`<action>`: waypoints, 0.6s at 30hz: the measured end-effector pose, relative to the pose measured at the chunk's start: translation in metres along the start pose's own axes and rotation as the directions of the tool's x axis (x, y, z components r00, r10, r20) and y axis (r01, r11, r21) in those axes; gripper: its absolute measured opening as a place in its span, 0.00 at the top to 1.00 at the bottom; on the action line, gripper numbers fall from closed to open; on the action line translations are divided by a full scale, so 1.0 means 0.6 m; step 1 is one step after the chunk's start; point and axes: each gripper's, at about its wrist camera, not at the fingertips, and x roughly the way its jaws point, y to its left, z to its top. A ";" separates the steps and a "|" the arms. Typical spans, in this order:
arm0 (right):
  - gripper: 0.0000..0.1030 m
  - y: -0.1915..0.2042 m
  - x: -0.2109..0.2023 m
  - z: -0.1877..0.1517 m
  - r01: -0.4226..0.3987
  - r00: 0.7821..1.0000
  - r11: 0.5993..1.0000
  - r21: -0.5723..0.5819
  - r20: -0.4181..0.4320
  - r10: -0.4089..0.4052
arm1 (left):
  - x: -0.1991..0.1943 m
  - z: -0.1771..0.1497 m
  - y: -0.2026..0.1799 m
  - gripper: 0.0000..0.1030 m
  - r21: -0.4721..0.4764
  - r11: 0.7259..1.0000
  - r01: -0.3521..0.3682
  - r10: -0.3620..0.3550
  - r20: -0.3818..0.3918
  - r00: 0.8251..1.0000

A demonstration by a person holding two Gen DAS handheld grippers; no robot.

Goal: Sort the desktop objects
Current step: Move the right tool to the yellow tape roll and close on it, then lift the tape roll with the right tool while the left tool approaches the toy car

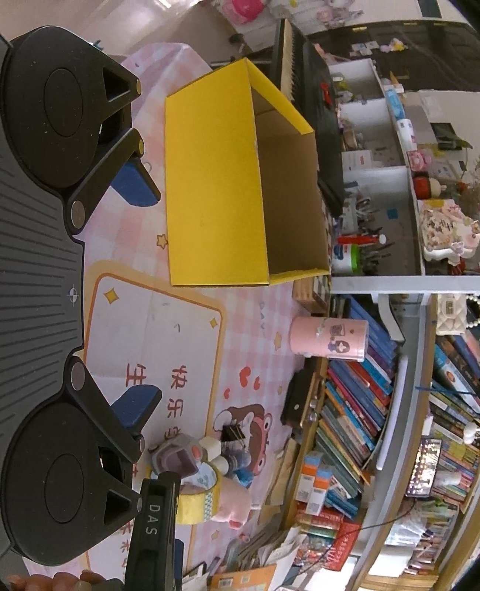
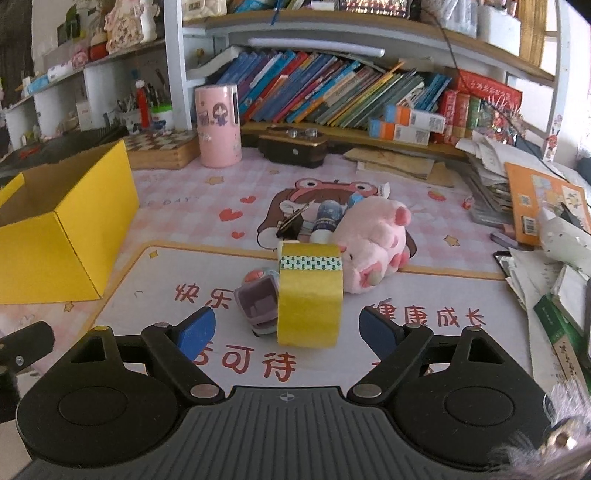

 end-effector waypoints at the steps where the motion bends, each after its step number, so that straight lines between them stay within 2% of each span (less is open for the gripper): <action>1: 0.20 -0.002 0.005 0.002 -0.002 1.000 1.000 0.000 -0.008 0.002 | 0.001 0.001 -0.002 0.00 -0.002 1.000 -0.005 0.005 -0.002 1.000; 4: 0.29 -0.013 0.019 0.007 -0.001 1.000 1.000 0.004 -0.030 0.001 | 0.005 0.004 -0.008 0.00 -0.011 1.000 -0.016 0.016 -0.003 1.000; 9: 0.61 -0.032 0.035 0.015 -0.043 0.998 0.999 0.013 -0.055 0.043 | 0.011 0.010 -0.026 0.00 -0.015 1.000 -0.024 0.024 -0.004 1.000; 13: 0.63 -0.046 0.035 0.023 -0.091 0.995 0.996 0.012 -0.038 0.091 | 0.016 0.015 -0.043 0.00 -0.011 1.000 -0.023 0.023 -0.003 1.000; 18: 0.63 -0.070 0.018 0.038 -0.150 0.988 0.989 0.014 0.031 0.150 | 0.025 0.021 -0.067 0.00 -0.004 1.000 -0.013 0.013 -0.008 1.000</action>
